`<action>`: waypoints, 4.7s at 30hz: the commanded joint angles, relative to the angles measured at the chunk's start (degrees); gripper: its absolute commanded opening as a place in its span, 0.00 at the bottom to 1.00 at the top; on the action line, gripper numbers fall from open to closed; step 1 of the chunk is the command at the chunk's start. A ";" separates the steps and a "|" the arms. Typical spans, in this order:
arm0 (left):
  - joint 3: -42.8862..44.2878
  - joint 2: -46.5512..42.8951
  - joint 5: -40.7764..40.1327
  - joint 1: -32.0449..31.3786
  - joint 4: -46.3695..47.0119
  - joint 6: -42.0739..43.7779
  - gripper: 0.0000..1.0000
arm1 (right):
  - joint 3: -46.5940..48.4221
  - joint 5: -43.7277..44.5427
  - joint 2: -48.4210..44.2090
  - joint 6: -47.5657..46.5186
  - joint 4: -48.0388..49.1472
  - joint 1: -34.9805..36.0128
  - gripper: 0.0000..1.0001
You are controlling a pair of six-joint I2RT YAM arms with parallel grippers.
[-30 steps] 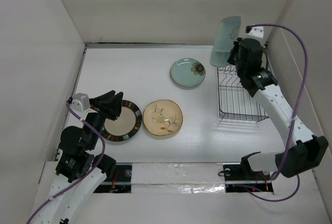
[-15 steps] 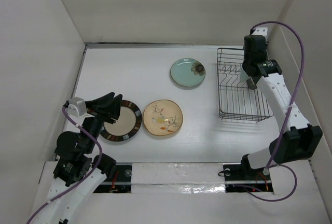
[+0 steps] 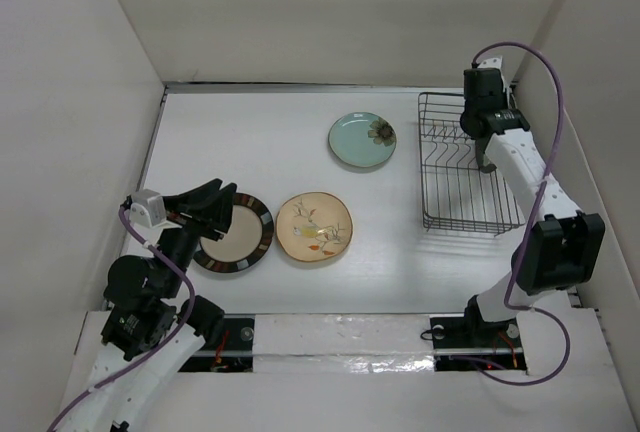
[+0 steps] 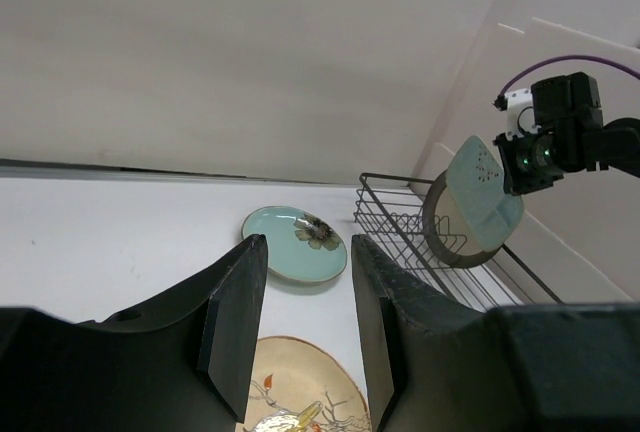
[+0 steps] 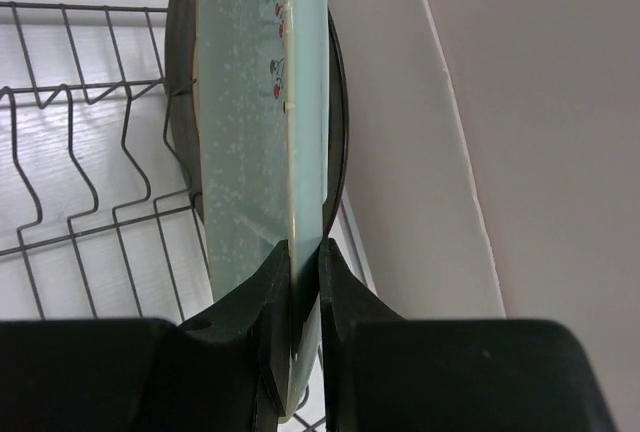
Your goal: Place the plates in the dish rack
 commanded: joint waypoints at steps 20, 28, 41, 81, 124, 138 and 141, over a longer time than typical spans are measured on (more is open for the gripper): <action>0.78 0.36 -1.69 -2.39 2.04 0.32 0.36 | -9.73 2.32 3.10 -6.45 19.70 0.71 0.00; 0.78 0.71 -1.16 -2.39 2.30 0.24 0.36 | -17.55 -0.94 1.96 -1.27 25.93 -0.51 0.00; 0.60 2.29 -1.51 -2.39 2.21 0.24 0.36 | -25.29 -5.07 -0.24 13.25 37.45 -2.18 0.06; 0.87 7.13 -3.53 -2.39 1.07 0.76 0.04 | -16.42 -32.61 -5.36 25.89 31.31 25.20 0.00; 0.87 14.86 -7.93 0.07 1.24 3.14 0.35 | -33.82 -63.53 17.16 32.76 42.02 26.90 0.14; 0.87 14.34 -6.79 0.07 1.77 2.96 0.36 | -35.75 -54.91 -9.78 36.00 39.82 25.67 0.00; 0.87 14.25 -6.09 0.07 1.42 2.87 0.36 | -34.26 -54.82 -14.63 38.55 41.58 24.98 0.00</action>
